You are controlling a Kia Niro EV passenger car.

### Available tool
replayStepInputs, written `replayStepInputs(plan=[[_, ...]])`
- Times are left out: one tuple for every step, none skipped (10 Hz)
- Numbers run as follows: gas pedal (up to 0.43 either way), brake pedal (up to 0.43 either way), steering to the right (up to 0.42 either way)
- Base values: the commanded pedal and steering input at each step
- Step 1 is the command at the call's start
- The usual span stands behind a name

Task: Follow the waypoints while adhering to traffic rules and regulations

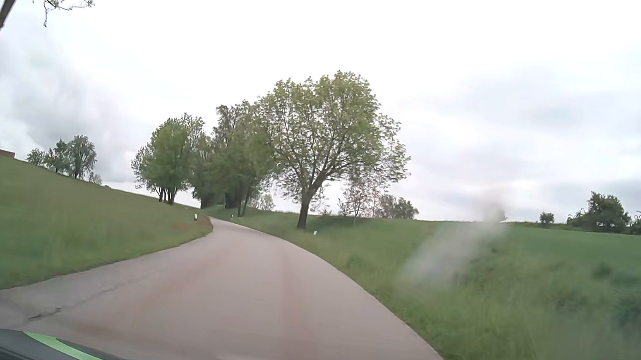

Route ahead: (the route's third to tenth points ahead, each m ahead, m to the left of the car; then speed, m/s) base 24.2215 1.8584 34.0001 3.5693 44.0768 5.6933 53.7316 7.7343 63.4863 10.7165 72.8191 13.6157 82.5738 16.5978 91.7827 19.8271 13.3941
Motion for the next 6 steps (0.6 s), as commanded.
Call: replayStepInputs(plan=[[0.000, 0.000, -0.015], [0.000, 0.000, -0.021], [0.000, 0.000, -0.025], [0.000, 0.000, -0.027], [0.000, 0.000, -0.028], [0.000, 0.000, -0.028]])
